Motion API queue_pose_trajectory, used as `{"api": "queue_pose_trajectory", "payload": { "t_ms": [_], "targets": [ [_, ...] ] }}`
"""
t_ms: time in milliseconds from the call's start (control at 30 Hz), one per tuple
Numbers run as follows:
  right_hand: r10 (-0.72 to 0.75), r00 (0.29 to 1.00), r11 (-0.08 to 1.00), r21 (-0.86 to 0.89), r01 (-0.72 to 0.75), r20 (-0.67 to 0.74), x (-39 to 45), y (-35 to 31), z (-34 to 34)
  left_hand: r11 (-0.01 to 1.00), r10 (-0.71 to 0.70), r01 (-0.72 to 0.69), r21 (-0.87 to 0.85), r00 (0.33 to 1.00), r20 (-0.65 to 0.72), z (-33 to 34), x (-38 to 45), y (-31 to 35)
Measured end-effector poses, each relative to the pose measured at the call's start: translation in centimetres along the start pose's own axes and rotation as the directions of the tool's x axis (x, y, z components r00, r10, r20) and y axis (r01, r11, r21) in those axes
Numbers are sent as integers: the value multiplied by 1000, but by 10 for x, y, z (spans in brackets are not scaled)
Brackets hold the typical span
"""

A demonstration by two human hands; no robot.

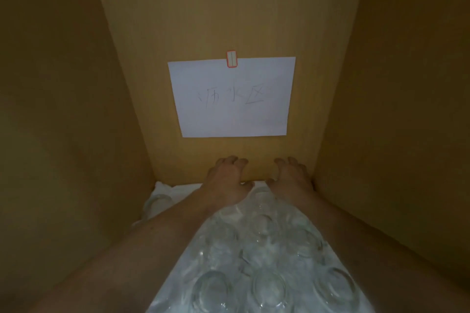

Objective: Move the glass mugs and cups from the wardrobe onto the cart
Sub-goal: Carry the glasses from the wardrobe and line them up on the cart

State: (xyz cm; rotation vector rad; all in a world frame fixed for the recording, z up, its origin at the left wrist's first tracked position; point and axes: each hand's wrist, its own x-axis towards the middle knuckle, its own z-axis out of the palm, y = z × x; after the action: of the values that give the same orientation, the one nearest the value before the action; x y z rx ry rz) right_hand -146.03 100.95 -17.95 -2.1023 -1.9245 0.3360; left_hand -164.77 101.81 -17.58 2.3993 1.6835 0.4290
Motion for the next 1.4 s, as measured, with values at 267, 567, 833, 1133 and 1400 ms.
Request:
{"api": "queue_pose_trajectory", "payload": {
  "t_ms": [267, 567, 833, 1133, 1400],
  "targets": [
    [81, 992, 997, -4, -81, 93, 33, 6, 12, 999, -40, 40, -12, 999, 9, 0, 14, -25],
    [57, 998, 997, 47, -57, -4, 36, -14, 17, 984, -175, 175, 30, 984, 26, -20, 1, -74],
    [-95, 985, 989, 100, 110, -142, 26, -56, 15, 913, -403, 407, -36, 910, 96, -30, -33, -141],
    [-231, 948, 957, 127, 262, -219, 12, -92, 23, 846, -528, 533, 36, 823, 210, -16, -47, -159],
    [-251, 913, 927, 191, 322, -322, 5, -95, 31, 795, -585, 605, -37, 781, 218, -11, -45, -158]
  ]
}}
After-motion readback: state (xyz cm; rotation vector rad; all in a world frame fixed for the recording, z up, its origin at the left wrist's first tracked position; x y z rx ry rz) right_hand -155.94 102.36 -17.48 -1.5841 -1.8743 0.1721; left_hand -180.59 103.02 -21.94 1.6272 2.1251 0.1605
